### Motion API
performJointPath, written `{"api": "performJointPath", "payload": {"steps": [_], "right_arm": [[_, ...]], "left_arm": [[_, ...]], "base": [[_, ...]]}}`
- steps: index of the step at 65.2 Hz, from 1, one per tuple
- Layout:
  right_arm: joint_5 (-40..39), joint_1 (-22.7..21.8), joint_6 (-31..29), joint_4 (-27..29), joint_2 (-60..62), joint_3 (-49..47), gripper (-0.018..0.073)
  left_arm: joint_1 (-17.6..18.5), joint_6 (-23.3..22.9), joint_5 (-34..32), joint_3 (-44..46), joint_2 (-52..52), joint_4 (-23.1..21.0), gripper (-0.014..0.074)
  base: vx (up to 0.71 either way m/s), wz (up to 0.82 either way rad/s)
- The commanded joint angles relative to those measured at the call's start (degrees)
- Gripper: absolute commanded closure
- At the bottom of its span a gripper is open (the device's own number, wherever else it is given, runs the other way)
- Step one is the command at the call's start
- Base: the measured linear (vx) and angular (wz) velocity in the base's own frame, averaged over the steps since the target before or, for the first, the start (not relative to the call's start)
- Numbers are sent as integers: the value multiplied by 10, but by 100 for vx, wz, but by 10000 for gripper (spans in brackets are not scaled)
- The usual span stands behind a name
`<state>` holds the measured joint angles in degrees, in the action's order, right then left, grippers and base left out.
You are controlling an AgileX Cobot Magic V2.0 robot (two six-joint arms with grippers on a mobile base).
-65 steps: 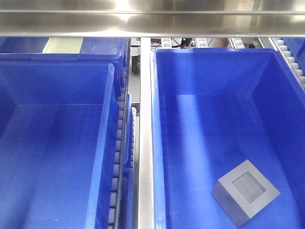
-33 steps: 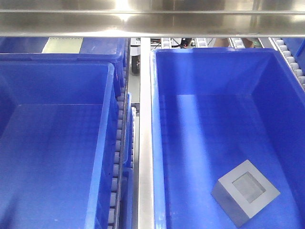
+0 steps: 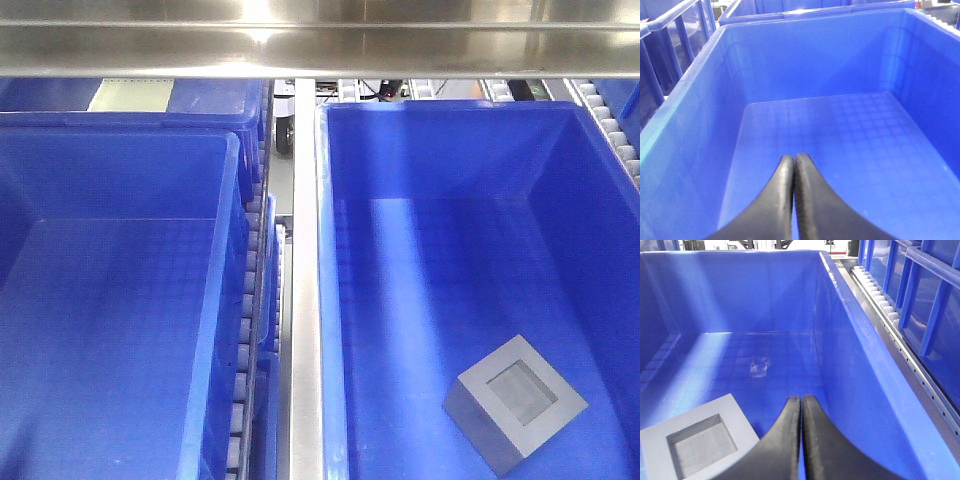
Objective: Sort gray base to blue bin
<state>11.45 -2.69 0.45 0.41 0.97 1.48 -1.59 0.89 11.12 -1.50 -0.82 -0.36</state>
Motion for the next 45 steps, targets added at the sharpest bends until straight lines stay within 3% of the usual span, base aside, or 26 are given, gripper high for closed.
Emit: {"api": "performJointPath", "payload": {"steps": [1, 45], "right_arm": [[-30, 0, -5, -4, 0, 2, 564], [-30, 0, -5, -4, 0, 2, 564]], "left_arm": [[-1, -1, -36, 12, -7, -2, 603], [2, -1, -36, 12, -6, -2, 603]], "base": [[0, 0], [0, 0]]}}
